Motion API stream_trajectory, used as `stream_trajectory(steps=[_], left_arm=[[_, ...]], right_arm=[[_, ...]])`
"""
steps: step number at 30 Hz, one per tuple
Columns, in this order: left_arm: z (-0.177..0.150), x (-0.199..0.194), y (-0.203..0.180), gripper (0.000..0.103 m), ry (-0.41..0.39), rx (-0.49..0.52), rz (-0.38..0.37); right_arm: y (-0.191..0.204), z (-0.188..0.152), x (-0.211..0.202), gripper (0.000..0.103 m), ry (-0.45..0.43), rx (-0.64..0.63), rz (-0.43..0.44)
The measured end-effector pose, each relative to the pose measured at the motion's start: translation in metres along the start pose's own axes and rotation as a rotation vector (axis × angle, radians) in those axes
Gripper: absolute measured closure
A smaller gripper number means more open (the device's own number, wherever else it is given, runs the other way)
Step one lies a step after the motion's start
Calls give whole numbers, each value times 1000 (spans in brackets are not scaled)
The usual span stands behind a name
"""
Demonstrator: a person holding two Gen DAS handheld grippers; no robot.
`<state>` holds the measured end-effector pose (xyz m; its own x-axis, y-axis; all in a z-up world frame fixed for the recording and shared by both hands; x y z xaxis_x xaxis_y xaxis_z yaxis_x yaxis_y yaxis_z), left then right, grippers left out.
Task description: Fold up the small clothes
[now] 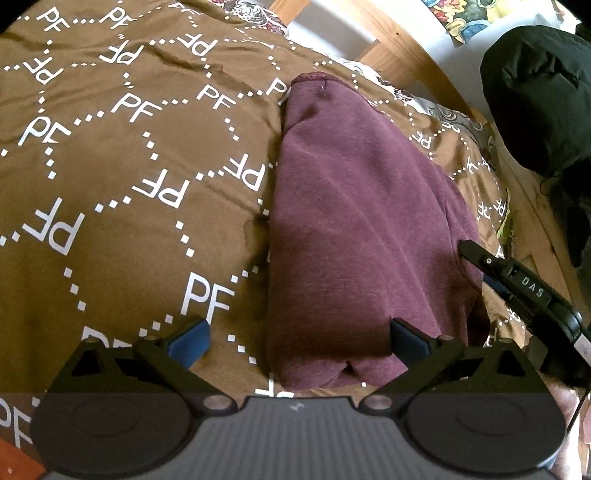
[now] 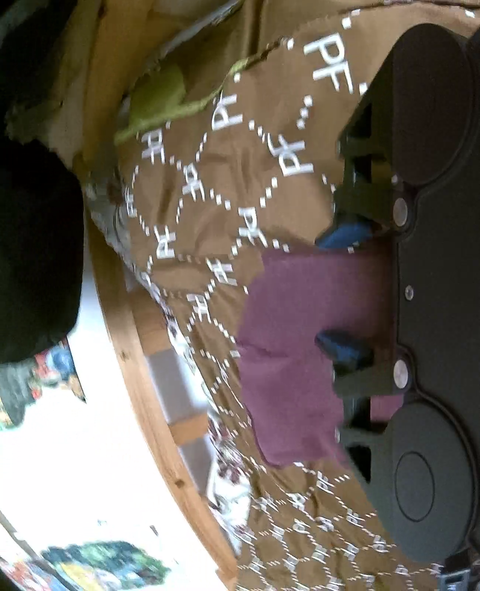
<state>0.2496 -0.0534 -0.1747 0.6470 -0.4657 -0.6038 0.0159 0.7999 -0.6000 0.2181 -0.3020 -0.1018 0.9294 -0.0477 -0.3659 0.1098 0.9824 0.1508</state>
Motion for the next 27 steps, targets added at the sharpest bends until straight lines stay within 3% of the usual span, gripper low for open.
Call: stream_trajectory(steps=[3,6,11,16,19,20,23,25,27], left_arm=[[0,0,0,0,-2,2,1],[-1,-1,-1,0,-4,2,1],[-1,-2,-1,0,-5,1,3],[-2,-2,-2,0,-8,16,4],[-2,-2,-2,0,-10,26,2],[-2,-2,-2,0,-11,27,3],[-3,-2,-2,0,-12,26,1],[-3,-2,-2,0,-12,28,0],[-3,-2,-2,0,-13,29,0]], right_arm=[[22,0,-9,77,-48,-158,12],[48,-2,-18,80,-98,-307,63],[65,-3,-18,88,-124,-407,79],[28,6,0,89,-87,-301,-20],[2,6,5,89,-57,-173,-46],[-5,5,5,86,-47,-122,-45],[-12,3,5,66,-39,-18,-21],[-14,2,4,33,-38,72,26],[-14,2,4,29,-43,137,61]])
Point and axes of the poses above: each gripper's, at about its wrist camera, not at the fingertips, and x roughly the way its jaws point, y to its left, z to its top, the point moved 6 cm from there along x, roughly the way its jaws point, and after that the axes turned 11 degrees about -y, right-handed, at the moved point
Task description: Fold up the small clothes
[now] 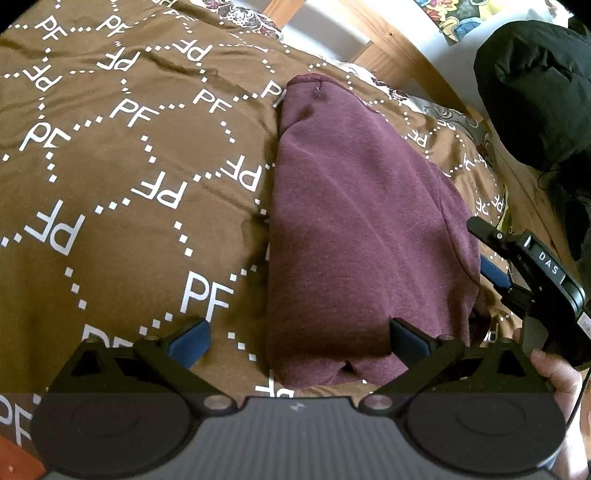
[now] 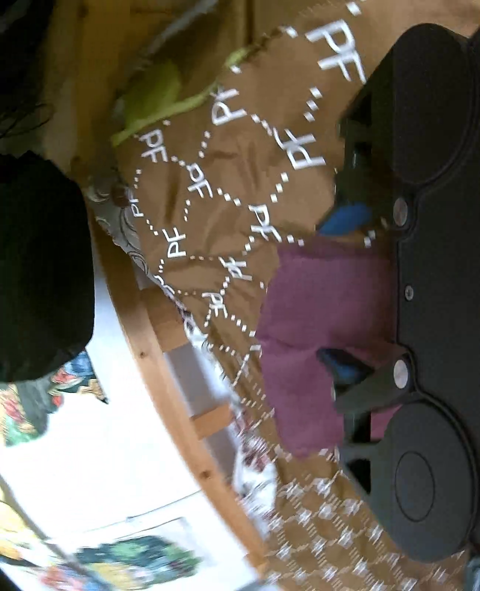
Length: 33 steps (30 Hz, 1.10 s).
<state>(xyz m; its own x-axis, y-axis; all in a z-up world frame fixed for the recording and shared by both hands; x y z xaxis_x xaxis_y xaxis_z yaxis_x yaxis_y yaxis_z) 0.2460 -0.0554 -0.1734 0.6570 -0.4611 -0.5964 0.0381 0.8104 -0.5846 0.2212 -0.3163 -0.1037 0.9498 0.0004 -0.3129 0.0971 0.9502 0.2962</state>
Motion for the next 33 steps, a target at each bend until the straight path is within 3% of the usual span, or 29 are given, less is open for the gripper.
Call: stream_trajectory(steps=[4,8,11,18,30,33], left_arm=[[0,0,0,0,-2,2,-2],[0,0,0,0,-3,4,-5],[-1,1,0,0,-4,7,-6],[-1,2,-1,0,-4,8,-6],[-1,3,-2,0,-7,10,-6],[-2,3,-2,0,-8,12,-6]], right_arm=[[3,3,11,19,-8,-6,21],[-2,1,37,19,16,-82,12],[-13,-7,41,21,36,-21,-2],[0,-8,38,43,27,-82,15],[-10,-15,42,39,56,-6,-7],[-16,-14,42,45,60,65,-4]])
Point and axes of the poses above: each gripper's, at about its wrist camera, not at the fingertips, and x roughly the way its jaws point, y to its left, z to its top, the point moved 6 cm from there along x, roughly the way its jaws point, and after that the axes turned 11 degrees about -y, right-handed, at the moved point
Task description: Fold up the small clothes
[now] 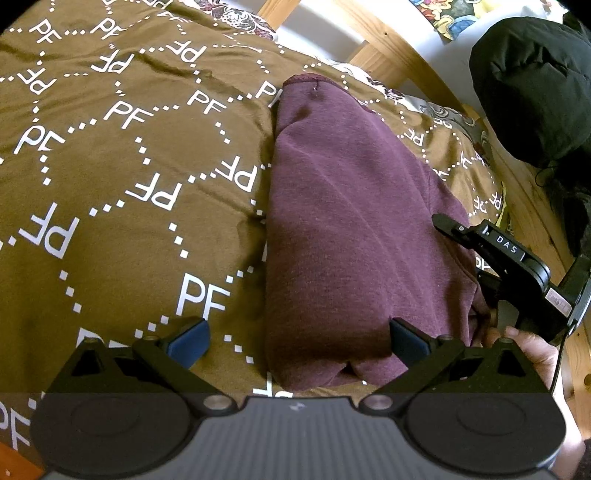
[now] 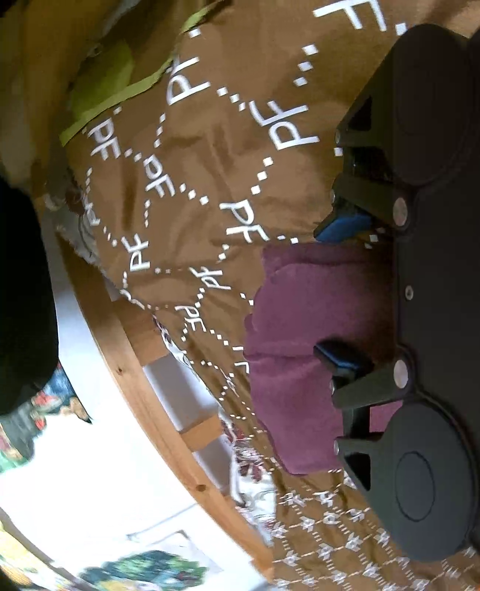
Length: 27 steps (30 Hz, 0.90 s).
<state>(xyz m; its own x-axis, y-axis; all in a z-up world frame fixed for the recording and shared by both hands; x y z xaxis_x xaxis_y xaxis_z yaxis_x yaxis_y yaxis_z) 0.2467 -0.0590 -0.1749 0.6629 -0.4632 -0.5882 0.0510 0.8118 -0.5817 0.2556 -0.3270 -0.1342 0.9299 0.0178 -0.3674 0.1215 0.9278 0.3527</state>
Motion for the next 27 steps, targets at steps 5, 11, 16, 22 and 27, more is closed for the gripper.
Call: stream_trajectory(steps=[5,11,16,22,27], left_arm=[[4,-4,-1,1,-24,0,-27],[20,-5,-8,1,-107,49,-99],[17,19,-3,1,-29,31,-105],[17,14,-9,44,6,0,-163],[21,-17,-33,53,-92,124,-147]], right_arm=[[1,-1,0,60,13,1,2],[4,-2,1,61,14,-29,-5],[5,-2,0,61,16,-32,-15],[5,-2,-1,61,17,-20,-20],[11,1,-6,78,6,2,1]])
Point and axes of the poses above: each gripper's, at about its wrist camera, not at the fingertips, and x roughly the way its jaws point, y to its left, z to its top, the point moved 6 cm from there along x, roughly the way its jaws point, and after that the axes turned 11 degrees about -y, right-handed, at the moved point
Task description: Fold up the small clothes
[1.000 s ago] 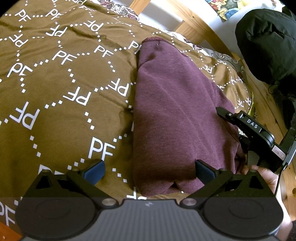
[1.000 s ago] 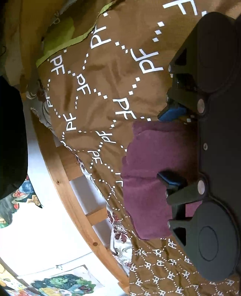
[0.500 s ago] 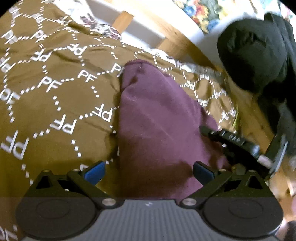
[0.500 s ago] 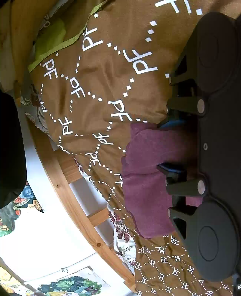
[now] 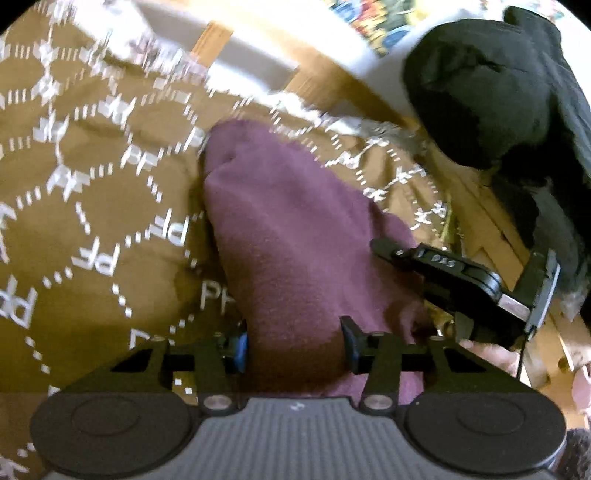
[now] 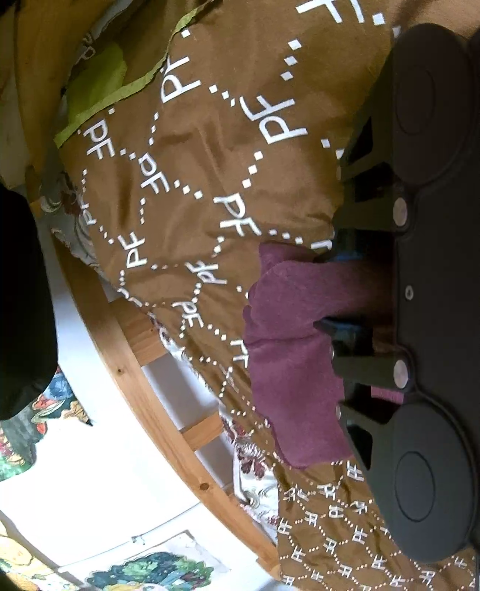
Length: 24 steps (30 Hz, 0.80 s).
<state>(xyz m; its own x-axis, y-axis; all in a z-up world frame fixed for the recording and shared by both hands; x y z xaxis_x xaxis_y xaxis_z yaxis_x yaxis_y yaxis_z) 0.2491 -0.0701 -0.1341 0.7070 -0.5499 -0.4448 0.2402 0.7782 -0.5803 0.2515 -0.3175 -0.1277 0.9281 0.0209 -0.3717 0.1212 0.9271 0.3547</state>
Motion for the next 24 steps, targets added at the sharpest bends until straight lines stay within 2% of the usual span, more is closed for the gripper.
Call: stream_trajectory(steps=[3,5,9,12,14,17,19,23,24], left_arm=[[4,-22,-5,54,-13,36,33],[3,-37,1,54,6,24,53],[-8,-55,23,53,63,-84,103],[-15,-50,38,49,95,-154,119],[-15,-48,40,43,100,-155,123],[-15,-48,41,33,107,-119,153],[-13,-47,40,24,99,-93,171],[-4,-42,45,15,87,-103,179],[-3,-40,48,14,88,-113,182]], right_arm=[[11,1,-10,81,1,-18,32],[17,-2,-17,81,23,-10,58],[32,-18,-25,81,112,-13,102],[40,-29,-22,80,160,-60,102],[39,-31,-21,76,165,-69,91],[29,-31,-18,64,174,-30,71],[21,-30,-17,47,179,0,61],[14,-29,-13,41,192,57,62],[14,-30,-12,36,195,66,69]])
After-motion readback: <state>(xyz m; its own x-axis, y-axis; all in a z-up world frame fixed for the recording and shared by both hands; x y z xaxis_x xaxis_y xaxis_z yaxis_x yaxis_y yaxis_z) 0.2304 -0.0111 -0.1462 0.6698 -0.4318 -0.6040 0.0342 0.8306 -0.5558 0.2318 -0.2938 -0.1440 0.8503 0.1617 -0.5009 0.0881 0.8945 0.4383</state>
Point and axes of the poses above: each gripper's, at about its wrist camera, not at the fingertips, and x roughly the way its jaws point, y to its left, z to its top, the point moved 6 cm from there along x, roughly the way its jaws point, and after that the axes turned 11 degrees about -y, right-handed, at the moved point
